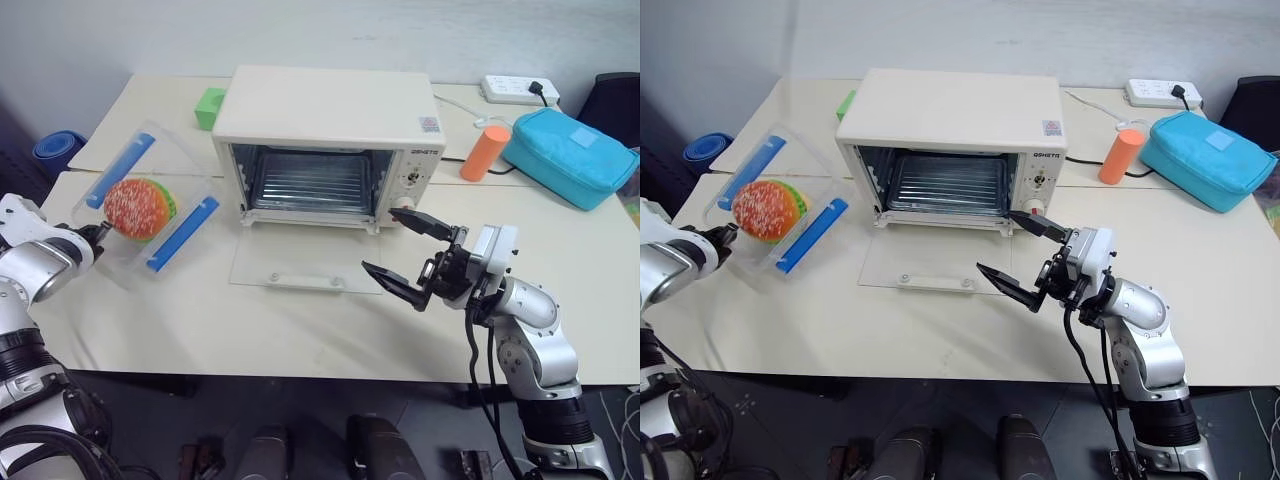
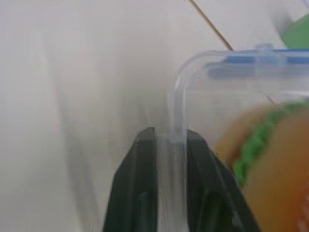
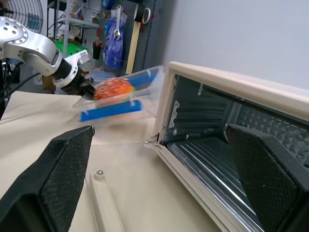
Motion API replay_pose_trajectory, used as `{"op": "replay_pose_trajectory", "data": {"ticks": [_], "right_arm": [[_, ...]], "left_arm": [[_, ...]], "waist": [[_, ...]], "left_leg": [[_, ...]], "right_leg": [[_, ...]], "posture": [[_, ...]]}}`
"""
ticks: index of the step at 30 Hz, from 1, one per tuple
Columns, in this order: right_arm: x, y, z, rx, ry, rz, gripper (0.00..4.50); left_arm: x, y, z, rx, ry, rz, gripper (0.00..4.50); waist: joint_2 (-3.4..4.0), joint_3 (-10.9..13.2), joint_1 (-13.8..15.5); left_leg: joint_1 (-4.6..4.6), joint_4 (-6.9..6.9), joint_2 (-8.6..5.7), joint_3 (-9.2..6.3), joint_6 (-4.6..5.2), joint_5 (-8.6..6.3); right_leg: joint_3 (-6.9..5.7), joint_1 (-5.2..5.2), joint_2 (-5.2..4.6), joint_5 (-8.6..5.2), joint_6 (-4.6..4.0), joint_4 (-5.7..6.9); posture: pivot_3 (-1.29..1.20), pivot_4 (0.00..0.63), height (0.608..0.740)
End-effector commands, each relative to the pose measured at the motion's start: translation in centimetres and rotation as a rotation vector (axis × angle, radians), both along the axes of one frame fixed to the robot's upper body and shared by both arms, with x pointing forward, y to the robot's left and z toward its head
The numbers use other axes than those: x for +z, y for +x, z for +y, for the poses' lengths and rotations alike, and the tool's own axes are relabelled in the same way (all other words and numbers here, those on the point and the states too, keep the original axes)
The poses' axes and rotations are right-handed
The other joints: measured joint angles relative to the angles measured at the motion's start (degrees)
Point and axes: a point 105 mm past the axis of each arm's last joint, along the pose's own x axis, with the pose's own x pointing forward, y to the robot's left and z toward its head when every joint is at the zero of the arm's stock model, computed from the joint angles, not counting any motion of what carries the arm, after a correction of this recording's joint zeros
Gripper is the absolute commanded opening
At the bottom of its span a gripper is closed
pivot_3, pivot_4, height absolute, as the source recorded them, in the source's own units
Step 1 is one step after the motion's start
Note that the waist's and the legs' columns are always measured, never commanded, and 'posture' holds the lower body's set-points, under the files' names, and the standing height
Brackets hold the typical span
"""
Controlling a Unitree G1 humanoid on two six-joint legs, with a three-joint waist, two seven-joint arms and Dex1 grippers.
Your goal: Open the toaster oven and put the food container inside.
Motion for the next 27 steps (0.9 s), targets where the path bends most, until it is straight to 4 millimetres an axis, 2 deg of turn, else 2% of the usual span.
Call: {"op": "replay_pose_trajectory", "data": {"ticks": [1,4,9,13,18,22,27], "right_arm": [[0.8,-0.2,-0.4,-0.013,0.011,-0.045,4.50],[0.7,-0.1,-0.4,-0.017,0.011,-0.041,4.50],[0.5,0.0,-0.8,-0.027,-0.002,-0.033,4.50],[0.1,-0.1,-1.6,-0.051,-0.028,-0.020,4.50],[-0.5,-0.3,-2.6,-0.082,-0.055,-0.001,4.50],[-0.8,-0.5,-2.8,-0.099,-0.057,0.008,4.50],[-0.9,-0.9,-2.9,-0.119,-0.059,0.014,4.50]], "left_arm": [[2.6,-0.4,1.7,0.027,0.057,-0.051,0.20],[3.8,-0.5,2.2,-0.009,0.095,-0.047,0.20],[5.9,-1.7,1.2,-0.248,0.248,0.037,0.20],[7.1,-3.1,-1.2,-0.486,0.320,0.103,0.20],[6.8,-4.0,-5.3,-0.714,0.328,0.213,0.20],[7.1,-2.9,-8.8,-0.809,0.313,0.174,0.20],[7.8,0.8,-11.4,-0.708,0.376,0.101,0.20]], "waist": [[0.00,0.00,0.02],[-0.01,0.00,-0.02],[-0.07,0.04,-0.08],[-0.07,0.04,-0.07],[-0.06,0.05,0.20],[-0.08,0.06,0.22],[-0.10,0.06,0.19]], "left_leg": [[-0.01,0.00,0.00,0.00,0.00,0.00],[-0.02,-0.02,0.00,0.01,0.00,0.00],[-0.06,-0.07,-0.01,-0.01,0.01,0.00],[-0.06,-0.19,-0.03,-0.02,0.03,-0.01],[-0.06,-0.29,-0.05,-0.05,0.05,0.00],[-0.06,-0.27,-0.06,-0.09,0.06,0.02],[-0.05,-0.19,-0.07,-0.09,-0.02,0.11]], "right_leg": [[0.00,0.00,0.00,0.00,0.00,0.00],[0.00,-0.02,0.00,0.00,0.00,0.00],[0.00,-0.04,-0.02,0.00,0.00,0.00],[0.01,-0.04,-0.06,0.00,-0.01,-0.02],[0.01,-0.04,-0.10,-0.02,-0.04,-0.09],[0.00,-0.03,-0.10,-0.03,-0.05,-0.09],[-0.02,-0.05,-0.06,-0.02,-0.04,0.05]], "posture": [[0.00,0.150,0.740],[0.00,0.150,0.740],[0.00,0.150,0.740],[0.00,0.150,0.740],[0.00,0.150,0.740],[0.00,0.150,0.740],[0.00,0.150,0.740]]}}
